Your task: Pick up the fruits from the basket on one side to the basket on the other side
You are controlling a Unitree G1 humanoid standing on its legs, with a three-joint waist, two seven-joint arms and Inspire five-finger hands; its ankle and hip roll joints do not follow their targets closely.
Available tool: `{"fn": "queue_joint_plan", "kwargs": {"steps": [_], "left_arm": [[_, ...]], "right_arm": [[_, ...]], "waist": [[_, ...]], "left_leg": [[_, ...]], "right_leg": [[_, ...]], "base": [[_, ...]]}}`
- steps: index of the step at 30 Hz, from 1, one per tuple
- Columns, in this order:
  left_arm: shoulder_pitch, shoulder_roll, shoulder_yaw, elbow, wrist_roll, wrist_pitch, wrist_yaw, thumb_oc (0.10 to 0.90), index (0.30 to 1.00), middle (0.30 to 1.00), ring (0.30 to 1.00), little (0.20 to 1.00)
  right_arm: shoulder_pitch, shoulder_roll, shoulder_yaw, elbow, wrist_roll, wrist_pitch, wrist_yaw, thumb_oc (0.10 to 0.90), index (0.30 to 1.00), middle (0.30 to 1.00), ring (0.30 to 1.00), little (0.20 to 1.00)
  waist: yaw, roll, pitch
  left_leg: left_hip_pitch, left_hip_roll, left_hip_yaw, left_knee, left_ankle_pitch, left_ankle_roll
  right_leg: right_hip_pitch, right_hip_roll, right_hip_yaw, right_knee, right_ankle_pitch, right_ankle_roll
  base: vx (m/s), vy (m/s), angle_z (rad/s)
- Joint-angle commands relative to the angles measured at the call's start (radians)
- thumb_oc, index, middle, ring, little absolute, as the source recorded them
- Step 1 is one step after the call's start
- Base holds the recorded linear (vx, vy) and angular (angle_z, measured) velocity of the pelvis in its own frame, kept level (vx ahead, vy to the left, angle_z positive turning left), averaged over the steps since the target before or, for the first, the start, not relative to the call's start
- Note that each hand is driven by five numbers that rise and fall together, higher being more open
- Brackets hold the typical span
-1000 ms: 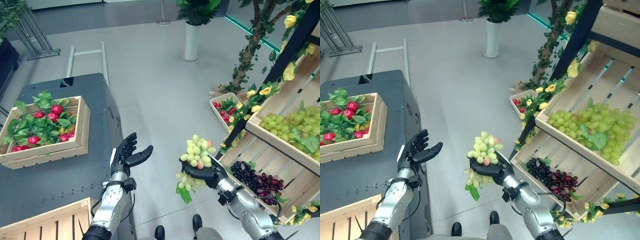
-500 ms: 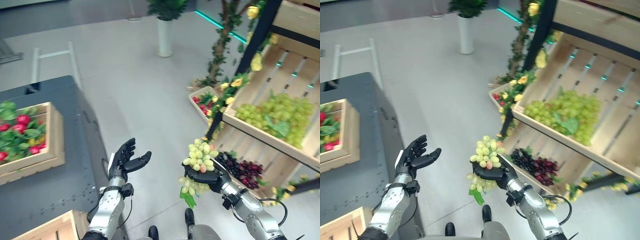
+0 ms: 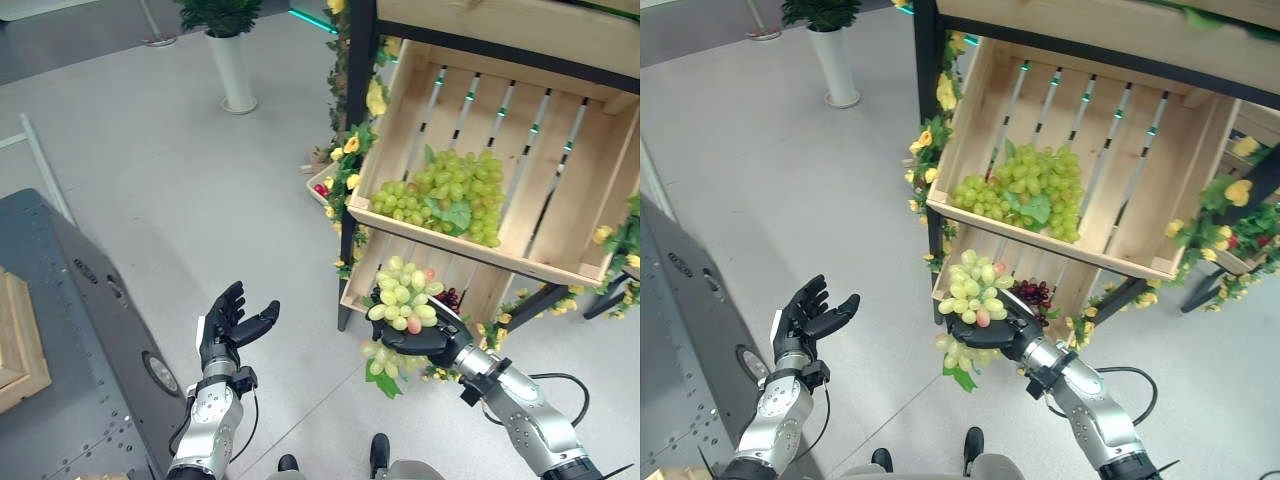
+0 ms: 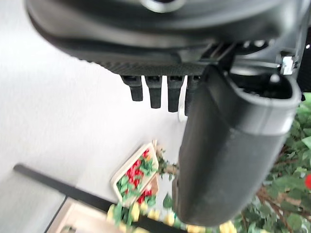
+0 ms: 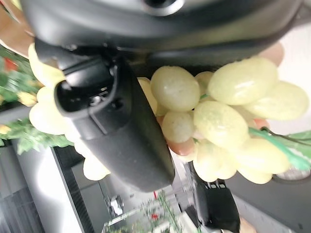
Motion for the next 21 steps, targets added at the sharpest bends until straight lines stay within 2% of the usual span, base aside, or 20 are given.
{"fn": "queue_joint_plan", "kwargs": {"steps": [1,4,8,9,14,18,21], "left_arm": [[-0.051,0.058,0.014,-0.002,0.039,-0.129,-0.026,0.8,0.9,0.9,0.9,0.9],[-0.066,0.055,0.017,0.017,0.046,-0.117,-0.033,0.8,0.9,0.9,0.9,0.9],[-0.076,0.055,0.015,0.033,0.047,-0.11,-0.042,0.8,0.9,0.9,0.9,0.9],[-0.078,0.058,0.012,0.037,0.048,-0.104,-0.052,0.8,0.9,0.9,0.9,0.9],[-0.082,0.06,0.001,0.054,0.049,-0.089,-0.07,0.8,0.9,0.9,0.9,0.9],[-0.083,0.066,-0.016,0.085,0.044,-0.09,-0.083,0.8,0.9,0.9,0.9,0.9],[-0.089,0.071,-0.028,0.104,0.045,-0.094,-0.088,0.8,0.9,0.9,0.9,0.9]], "right_arm": [[-0.071,0.043,-0.116,-0.194,0.174,-0.107,0.07,0.4,0.3,0.3,0.3,0.3],[-0.087,0.036,-0.17,-0.228,0.185,-0.148,0.037,0.4,0.3,0.3,0.3,0.3],[-0.12,0.02,-0.229,-0.27,0.201,-0.168,0.027,0.4,0.3,0.3,0.3,0.3],[-0.15,-0.005,-0.258,-0.283,0.218,-0.171,0.015,0.4,0.3,0.3,0.3,0.3],[-0.241,-0.055,-0.298,-0.304,0.245,-0.142,-0.063,0.4,0.3,0.3,0.3,0.3],[-0.324,-0.102,-0.314,-0.3,0.256,-0.121,-0.167,0.4,0.3,0.3,0.3,0.3],[-0.367,-0.13,-0.318,-0.267,0.217,-0.105,-0.24,0.4,0.3,0.3,0.3,0.3]], "waist": [[-0.013,-0.026,-0.099],[-0.027,-0.02,-0.106],[-0.037,-0.014,-0.109],[-0.037,-0.012,-0.11],[-0.033,-0.013,-0.117],[-0.026,-0.017,-0.13],[-0.021,-0.022,-0.135]], "left_leg": [[-0.022,-0.094,-0.003,0.022,-0.097,0.079],[-0.012,-0.088,0.004,0.014,-0.097,0.075],[-0.007,-0.084,0.01,0.01,-0.1,0.072],[-0.004,-0.083,0.011,0.009,-0.102,0.071],[0.001,-0.082,0.006,0.003,-0.104,0.065],[0.001,-0.082,-0.004,0.002,-0.105,0.061],[0.002,-0.082,-0.009,0.002,-0.105,0.06]], "right_leg": [[0.048,-0.031,0.019,0.003,-0.057,0.004],[0.048,-0.029,0.022,0.003,-0.059,0.004],[0.046,-0.027,0.026,0.003,-0.061,0.004],[0.047,-0.026,0.028,0.003,-0.063,0.003],[0.052,-0.024,0.025,0.003,-0.068,0.001],[0.056,-0.022,0.021,0.003,-0.07,-0.002],[0.059,-0.023,0.016,0.003,-0.07,-0.003]], "base": [[0.06,-0.027,-0.08],[0.06,-0.026,-0.06],[0.03,-0.004,-0.04],[0.04,0.0,-0.06],[0.02,-0.001,-0.02],[0.02,0.004,0.0],[0.0,0.0,0.0]]}}
